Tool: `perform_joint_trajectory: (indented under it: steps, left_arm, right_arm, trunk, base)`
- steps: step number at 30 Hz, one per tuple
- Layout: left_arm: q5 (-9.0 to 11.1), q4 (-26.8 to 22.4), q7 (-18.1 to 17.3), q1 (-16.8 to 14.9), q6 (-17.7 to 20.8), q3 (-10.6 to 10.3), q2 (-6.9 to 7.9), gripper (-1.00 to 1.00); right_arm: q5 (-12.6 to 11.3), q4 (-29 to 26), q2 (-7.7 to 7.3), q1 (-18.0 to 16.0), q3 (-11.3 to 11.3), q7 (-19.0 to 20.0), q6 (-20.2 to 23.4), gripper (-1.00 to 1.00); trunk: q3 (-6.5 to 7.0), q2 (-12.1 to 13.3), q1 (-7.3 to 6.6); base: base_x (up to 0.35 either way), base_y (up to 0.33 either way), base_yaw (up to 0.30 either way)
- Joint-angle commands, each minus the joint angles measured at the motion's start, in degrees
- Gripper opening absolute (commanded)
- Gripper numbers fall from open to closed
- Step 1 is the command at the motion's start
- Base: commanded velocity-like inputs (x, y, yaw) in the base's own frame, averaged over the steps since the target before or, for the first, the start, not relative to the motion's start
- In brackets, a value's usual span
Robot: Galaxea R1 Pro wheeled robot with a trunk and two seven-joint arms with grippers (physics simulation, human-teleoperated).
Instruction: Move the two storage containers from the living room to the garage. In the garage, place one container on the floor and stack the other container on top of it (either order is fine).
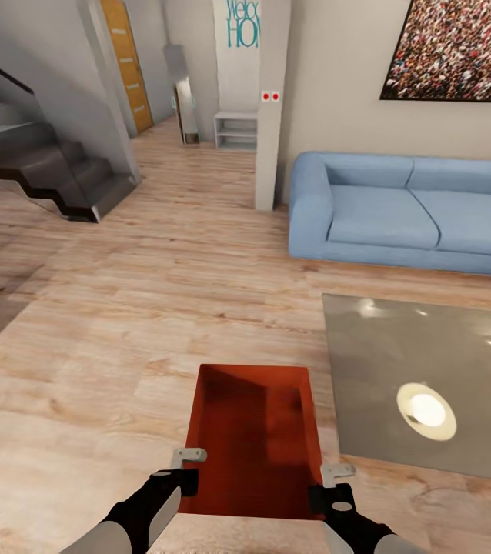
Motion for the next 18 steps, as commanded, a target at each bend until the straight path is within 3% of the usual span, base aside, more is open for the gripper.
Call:
perform_joint_trajectory:
  steps: [1,18]
  left_arm:
    - [0.89,-0.30,-0.26,-0.05,-0.46,-1.65,0.11,-1.00]
    - [0.89,-0.30,-0.26,-0.05,-0.45,-1.68,0.11,-1.00]
  right_arm:
    - [-1.76,0.41,-0.23,0.01,0.11,-0.20,0.77,-1.00]
    - [-1.76,0.41,-0.23,-0.02,0.11,-0.22,0.77,-1.00]
  trunk:
    - [-0.11,-0.10,0.03]
    - [-0.44,-0.10,0.03]
  base:
    - [0.000,0.000,0.270]
    - [0.000,0.000,0.270]
